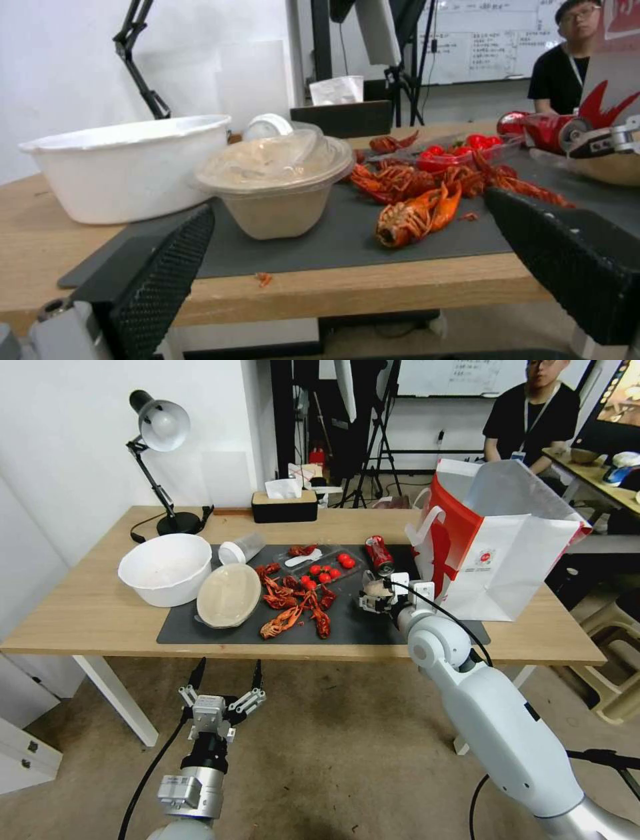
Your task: Pick up the trash from the table and place it into the takeout bag.
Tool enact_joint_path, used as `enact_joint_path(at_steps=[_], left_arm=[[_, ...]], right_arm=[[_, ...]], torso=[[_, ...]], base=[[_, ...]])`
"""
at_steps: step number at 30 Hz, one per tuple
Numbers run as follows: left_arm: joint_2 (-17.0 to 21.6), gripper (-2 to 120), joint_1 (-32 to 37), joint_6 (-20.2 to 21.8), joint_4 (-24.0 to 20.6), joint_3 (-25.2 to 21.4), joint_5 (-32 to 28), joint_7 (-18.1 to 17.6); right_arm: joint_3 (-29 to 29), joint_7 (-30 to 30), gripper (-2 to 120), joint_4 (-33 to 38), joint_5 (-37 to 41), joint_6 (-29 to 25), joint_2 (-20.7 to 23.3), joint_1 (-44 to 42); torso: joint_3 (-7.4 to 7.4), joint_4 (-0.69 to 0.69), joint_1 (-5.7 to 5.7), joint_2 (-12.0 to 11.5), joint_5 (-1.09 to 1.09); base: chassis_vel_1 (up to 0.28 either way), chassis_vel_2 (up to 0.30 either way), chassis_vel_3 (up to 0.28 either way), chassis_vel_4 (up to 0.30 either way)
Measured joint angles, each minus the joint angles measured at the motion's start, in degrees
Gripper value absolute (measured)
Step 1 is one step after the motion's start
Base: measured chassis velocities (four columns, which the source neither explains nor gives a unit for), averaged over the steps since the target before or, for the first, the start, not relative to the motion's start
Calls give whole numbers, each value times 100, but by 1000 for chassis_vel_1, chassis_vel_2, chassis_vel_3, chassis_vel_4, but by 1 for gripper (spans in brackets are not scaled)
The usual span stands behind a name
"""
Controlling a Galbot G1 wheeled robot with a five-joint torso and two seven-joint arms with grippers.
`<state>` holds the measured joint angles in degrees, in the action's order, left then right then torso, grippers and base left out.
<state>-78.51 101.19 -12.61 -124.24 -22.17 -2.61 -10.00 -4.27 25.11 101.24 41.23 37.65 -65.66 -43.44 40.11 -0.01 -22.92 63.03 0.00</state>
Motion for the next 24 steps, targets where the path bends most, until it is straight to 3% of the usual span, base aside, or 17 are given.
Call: enact_joint_path(at_steps=[4,19,24], left_arm=[[-2,100,2,0,-2,3,2,-1],[15,100,5,-8,-32,8,-20,-102],[13,100,3,-7,-38,13,-18,-104]], right_arm=[[-6,44,91,-29,47,43,-22,-3],[-66,149,32,-35,144,133,-78,-157],[-75,153,21,28,156,136,-45,-178]], torso=[[0,0,0,0,0],[-1,1,1,0,0],[0,1,1,0,-1]], base=[[0,0,0,0],[0,0,0,0],[0,0,0,0]])
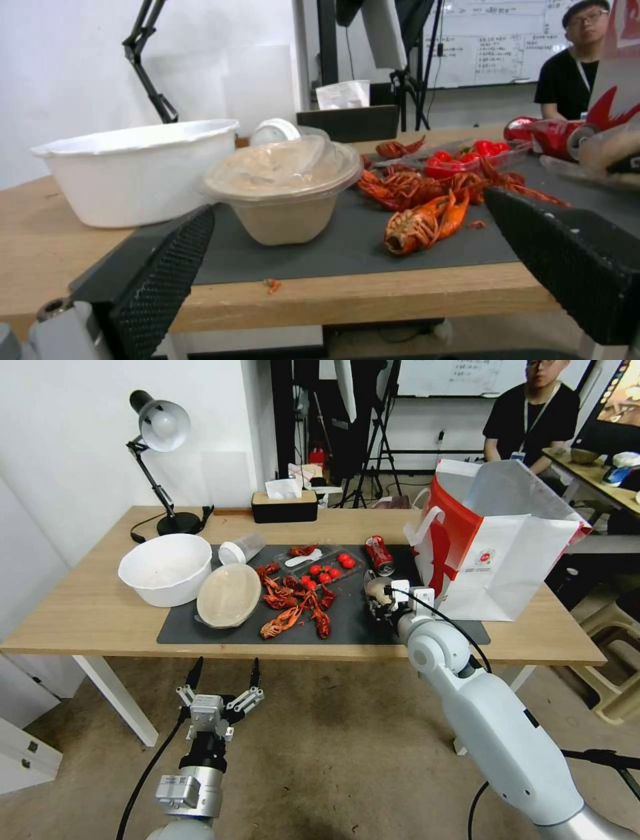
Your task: Pick up the trash from the table and place it into the takeout bag.
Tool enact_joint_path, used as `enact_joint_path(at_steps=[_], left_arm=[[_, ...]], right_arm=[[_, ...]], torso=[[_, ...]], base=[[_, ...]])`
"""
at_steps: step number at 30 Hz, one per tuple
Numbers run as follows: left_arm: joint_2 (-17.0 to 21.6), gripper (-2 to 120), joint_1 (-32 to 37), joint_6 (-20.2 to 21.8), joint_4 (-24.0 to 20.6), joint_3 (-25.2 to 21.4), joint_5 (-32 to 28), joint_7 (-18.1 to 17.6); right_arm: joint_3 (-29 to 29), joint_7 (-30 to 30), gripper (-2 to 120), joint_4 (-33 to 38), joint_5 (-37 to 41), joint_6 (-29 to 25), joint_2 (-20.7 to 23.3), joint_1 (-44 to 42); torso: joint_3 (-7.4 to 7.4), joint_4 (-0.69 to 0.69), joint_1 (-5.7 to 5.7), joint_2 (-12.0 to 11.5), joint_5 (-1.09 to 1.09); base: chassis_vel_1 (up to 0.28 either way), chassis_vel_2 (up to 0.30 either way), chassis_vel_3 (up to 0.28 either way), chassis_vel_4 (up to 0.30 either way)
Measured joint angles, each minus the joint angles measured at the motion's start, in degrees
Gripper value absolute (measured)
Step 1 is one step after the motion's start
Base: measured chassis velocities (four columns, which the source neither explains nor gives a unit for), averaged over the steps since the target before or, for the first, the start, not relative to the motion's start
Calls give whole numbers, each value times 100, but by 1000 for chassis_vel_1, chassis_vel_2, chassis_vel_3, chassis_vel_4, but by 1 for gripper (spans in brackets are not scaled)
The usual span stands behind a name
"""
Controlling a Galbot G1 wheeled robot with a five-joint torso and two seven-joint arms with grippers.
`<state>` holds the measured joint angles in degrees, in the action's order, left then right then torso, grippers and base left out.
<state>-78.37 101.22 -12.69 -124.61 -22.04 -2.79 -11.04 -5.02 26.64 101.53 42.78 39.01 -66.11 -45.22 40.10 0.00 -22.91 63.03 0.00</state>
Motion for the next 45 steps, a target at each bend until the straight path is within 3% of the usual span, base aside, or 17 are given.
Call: enact_joint_path(at_steps=[5,19,31,37,42,45], left_arm=[[52,100,37,8,-70,-67,-12,-8],[11,100,121,0,-180,-71,13,-16],[-43,100,106,-7,-171,0,64,-79],[-31,100,137,-3,-222,1,60,-85],[-24,100,137,3,-226,10,57,-85],[-27,100,135,4,-226,42,61,-83]], right_arm=[[-15,-71,10,443,-27,95,236,-16],[-486,-173,9,1512,981,296,1197,706],[-974,-20,9,1522,2003,289,1598,1548],[-1126,736,9,1140,2558,288,1924,2201],[-1128,1017,9,916,2807,289,2119,2429],[-1079,1373,9,694,3356,292,2226,2576]], torso=[[0,0,0,0,1],[0,0,0,0,-1],[0,0,0,0,1],[1,0,-1,0,0],[1,-1,-1,0,0],[1,-1,-1,0,0]], base=[[0,0,0,0],[0,0,0,0],[0,0,0,0],[0,0,0,0],[0,0,0,0],[0,0,0,0]])
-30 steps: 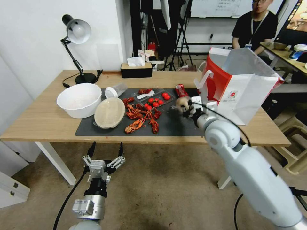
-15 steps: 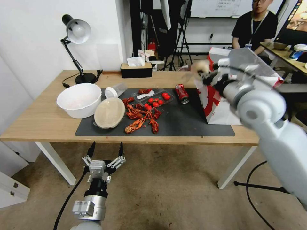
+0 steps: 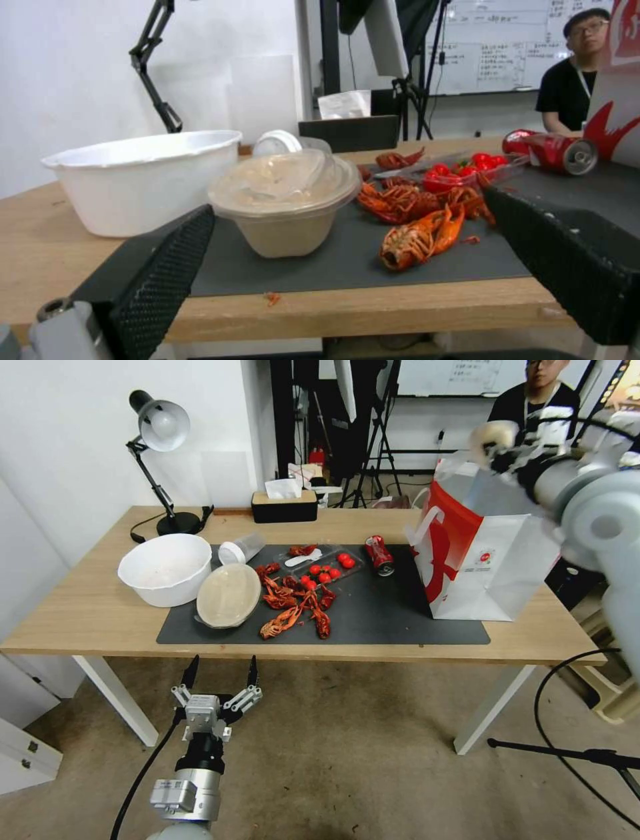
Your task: Pick up the trash from the table and place it into the takeout bag.
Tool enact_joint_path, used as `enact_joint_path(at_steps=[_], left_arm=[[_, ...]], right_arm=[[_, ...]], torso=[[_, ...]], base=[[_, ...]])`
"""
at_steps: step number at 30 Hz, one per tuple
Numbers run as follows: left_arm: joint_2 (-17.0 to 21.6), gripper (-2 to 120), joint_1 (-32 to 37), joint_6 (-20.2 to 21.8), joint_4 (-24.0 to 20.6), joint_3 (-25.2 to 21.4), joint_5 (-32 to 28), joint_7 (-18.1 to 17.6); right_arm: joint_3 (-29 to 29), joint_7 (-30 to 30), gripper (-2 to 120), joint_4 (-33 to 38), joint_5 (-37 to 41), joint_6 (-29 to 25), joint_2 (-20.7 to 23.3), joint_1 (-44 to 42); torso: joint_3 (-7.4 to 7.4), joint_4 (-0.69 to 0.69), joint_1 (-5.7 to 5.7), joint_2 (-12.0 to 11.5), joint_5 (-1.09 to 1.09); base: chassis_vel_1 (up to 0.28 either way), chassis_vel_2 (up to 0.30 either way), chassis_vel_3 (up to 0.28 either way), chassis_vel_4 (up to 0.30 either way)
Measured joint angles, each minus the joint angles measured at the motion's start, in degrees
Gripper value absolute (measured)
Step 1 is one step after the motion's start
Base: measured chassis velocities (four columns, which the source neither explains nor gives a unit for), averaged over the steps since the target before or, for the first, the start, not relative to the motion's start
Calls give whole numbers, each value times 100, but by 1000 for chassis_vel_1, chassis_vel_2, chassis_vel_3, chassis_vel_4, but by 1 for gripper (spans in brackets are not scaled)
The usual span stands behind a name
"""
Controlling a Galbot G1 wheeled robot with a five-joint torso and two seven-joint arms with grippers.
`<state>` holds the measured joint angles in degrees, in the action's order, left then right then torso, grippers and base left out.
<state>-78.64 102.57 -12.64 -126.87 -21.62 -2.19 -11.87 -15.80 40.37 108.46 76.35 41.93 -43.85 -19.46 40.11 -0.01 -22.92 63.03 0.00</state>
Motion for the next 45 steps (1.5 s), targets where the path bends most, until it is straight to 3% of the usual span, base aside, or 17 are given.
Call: enact_joint_path(at_steps=[12,13,18,24,26,27,33,36,45], left_arm=[[-8,100,28,-11,-19,26,-25,4],[7,100,31,-13,-49,17,-34,14],[15,100,29,-12,-78,17,-45,23],[15,100,41,-12,-96,19,-44,24],[18,100,48,-12,-111,18,-44,25],[18,100,48,-12,-111,18,-44,25],[8,100,76,-9,-158,17,-37,27],[2,100,81,-9,-167,17,-31,27],[5,100,82,-9,-189,4,-30,26]], right_arm=[[110,461,10,-361,430,5,17,-9],[118,612,20,-374,501,5,-1,-29],[127,800,37,-356,613,5,-31,-97],[130,897,51,-350,698,5,-32,-133],[130,960,65,-343,784,5,-23,-159],[130,960,65,-343,784,5,-23,-159],[108,1010,92,-309,827,4,-4,-189],[108,1014,99,-299,833,2,6,-189],[108,991,100,-286,833,0,-1,-216]], torso=[[0,1,0,0,-1],[0,1,0,0,0],[0,1,0,-1,0],[0,1,0,0,1],[0,1,0,-1,1],[0,1,0,-1,1],[0,1,0,0,1],[0,1,0,0,1],[0,1,1,0,0]], base=[[0,0,0,0],[0,0,0,0],[0,0,0,0],[0,0,0,0],[0,0,0,0],[0,0,0,0],[0,0,0,0],[0,0,0,0],[0,0,0,0]])
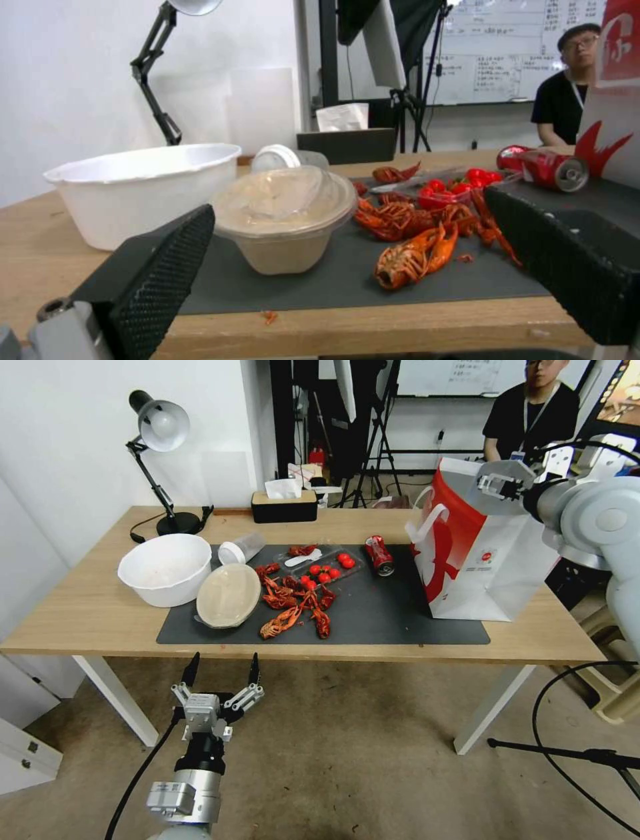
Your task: Pick up the trash from the table and place it into the takeout bag.
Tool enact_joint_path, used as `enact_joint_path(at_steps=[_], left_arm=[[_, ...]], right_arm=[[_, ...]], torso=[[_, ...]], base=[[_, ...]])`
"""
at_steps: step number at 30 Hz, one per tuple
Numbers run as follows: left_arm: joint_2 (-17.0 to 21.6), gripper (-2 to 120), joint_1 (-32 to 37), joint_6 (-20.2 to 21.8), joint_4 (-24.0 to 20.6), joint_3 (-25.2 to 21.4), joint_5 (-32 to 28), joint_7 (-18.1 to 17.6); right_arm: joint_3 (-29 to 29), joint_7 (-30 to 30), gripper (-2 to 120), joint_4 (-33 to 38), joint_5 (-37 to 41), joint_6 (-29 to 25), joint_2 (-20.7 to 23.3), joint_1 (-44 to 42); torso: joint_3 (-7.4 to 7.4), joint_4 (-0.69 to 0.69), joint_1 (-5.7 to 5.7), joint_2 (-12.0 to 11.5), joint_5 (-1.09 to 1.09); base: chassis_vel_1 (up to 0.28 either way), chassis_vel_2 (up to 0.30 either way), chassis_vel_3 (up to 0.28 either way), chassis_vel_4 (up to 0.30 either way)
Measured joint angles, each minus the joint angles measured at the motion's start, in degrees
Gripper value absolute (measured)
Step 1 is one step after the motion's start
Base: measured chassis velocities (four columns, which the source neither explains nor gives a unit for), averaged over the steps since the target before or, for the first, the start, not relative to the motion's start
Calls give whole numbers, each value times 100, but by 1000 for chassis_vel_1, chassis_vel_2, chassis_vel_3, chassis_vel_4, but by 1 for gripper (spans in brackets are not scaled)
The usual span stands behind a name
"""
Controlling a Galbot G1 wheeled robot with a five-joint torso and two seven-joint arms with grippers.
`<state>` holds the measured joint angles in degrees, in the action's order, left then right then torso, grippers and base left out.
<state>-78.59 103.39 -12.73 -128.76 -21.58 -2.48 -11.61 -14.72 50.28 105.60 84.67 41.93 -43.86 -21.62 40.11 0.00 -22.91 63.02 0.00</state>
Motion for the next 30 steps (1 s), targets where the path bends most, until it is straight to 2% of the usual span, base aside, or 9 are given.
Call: enact_joint_path(at_steps=[4,9,13,15,16,18,22,28,30], left_arm=[[1,100,-9,0,0,-3,-2,-4],[-6,100,-27,-2,23,-5,-9,-8],[-14,100,-29,-5,25,-4,-10,-6],[-18,100,-30,-14,25,-6,-16,-3],[-18,100,-30,-14,25,-6,-16,-3],[-14,100,-30,-26,34,-20,-21,-1],[-18,100,-42,-38,108,-17,-26,-6],[-33,100,-39,-47,117,5,-24,-3],[-44,100,-19,-55,116,7,-21,10]], right_arm=[[-48,-139,100,101,-72,-5,-8,-85],[-222,-1259,100,782,-722,-301,75,-624],[-256,-1617,100,923,-972,-457,139,-783],[-307,-2318,100,1150,-1584,-817,292,-1138],[-307,-2318,100,1150,-1584,-817,292,-1138],[-357,-3395,100,1352,-2394,-1633,503,-1725],[-430,-4082,100,1452,-2779,-2181,631,-2361],[-547,-4219,100,1623,-3077,-2536,609,-3055],[-527,-4203,100,1736,-3435,-2872,478,-3482]], torso=[[0,0,0,0,0],[0,0,0,0,1],[0,0,0,0,0],[0,0,0,0,0],[0,0,0,0,0],[-1,0,0,0,0],[-1,0,0,0,1],[-1,-1,0,0,1],[-1,0,0,0,0]], base=[[0,0,0,0],[0,0,0,0],[0,0,0,0],[0,0,0,0],[0,0,0,0],[0,0,0,0],[0,0,0,0],[0,0,0,0],[0,0,0,0]])
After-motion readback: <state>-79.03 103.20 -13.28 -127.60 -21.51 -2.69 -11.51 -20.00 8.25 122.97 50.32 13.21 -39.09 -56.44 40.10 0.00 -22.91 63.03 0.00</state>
